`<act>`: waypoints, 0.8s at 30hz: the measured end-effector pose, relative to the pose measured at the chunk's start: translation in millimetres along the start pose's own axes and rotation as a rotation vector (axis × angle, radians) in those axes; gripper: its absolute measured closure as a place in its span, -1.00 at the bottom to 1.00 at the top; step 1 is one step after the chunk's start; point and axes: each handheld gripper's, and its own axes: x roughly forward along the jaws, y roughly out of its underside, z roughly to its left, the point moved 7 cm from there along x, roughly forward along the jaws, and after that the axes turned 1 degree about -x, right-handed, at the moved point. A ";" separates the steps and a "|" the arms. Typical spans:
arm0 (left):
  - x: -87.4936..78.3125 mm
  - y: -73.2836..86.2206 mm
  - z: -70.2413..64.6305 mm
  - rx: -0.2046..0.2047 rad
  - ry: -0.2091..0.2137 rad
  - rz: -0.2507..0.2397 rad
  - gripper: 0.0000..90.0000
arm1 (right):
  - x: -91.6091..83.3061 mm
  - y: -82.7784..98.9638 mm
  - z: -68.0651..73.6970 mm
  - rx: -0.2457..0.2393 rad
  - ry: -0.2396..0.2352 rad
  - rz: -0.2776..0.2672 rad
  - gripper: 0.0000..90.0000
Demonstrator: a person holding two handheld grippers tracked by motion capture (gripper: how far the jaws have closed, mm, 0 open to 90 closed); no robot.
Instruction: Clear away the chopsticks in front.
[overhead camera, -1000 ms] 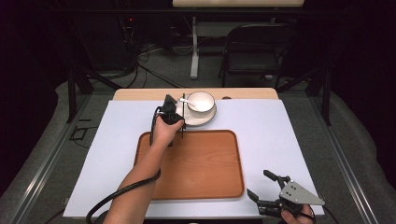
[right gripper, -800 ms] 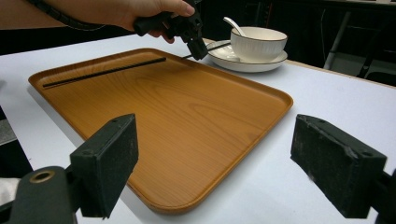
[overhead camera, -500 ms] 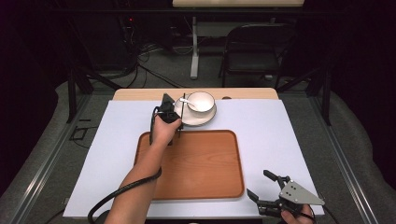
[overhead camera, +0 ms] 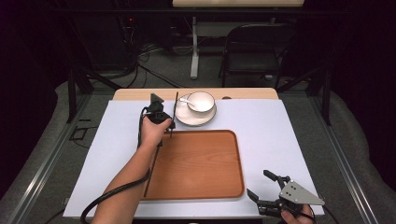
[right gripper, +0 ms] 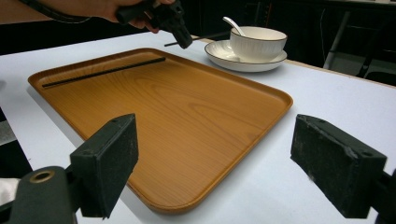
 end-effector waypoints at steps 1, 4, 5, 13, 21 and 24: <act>-3.6 1.7 2.9 0.007 0.000 0.003 0.92 | 0.0 0.0 0.1 -0.001 0.000 0.000 -0.68; -14.6 8.0 10.4 0.016 0.006 0.000 0.92 | 0.3 -0.1 -0.1 -0.001 0.001 0.001 -0.68; -17.4 9.9 12.9 0.025 0.008 0.001 0.92 | 0.4 -0.1 0.0 -0.001 0.002 0.001 -0.68; -42.1 33.5 35.9 0.044 0.032 -0.010 0.92 | 0.8 0.1 -0.1 0.008 0.003 0.002 -0.68; -69.7 59.4 48.5 0.075 0.046 -0.025 0.91 | 0.8 0.2 0.2 0.006 0.001 0.005 -0.68; -78.3 69.3 50.3 0.085 0.053 -0.036 0.91 | 0.1 0.0 0.3 0.002 0.004 0.004 -0.68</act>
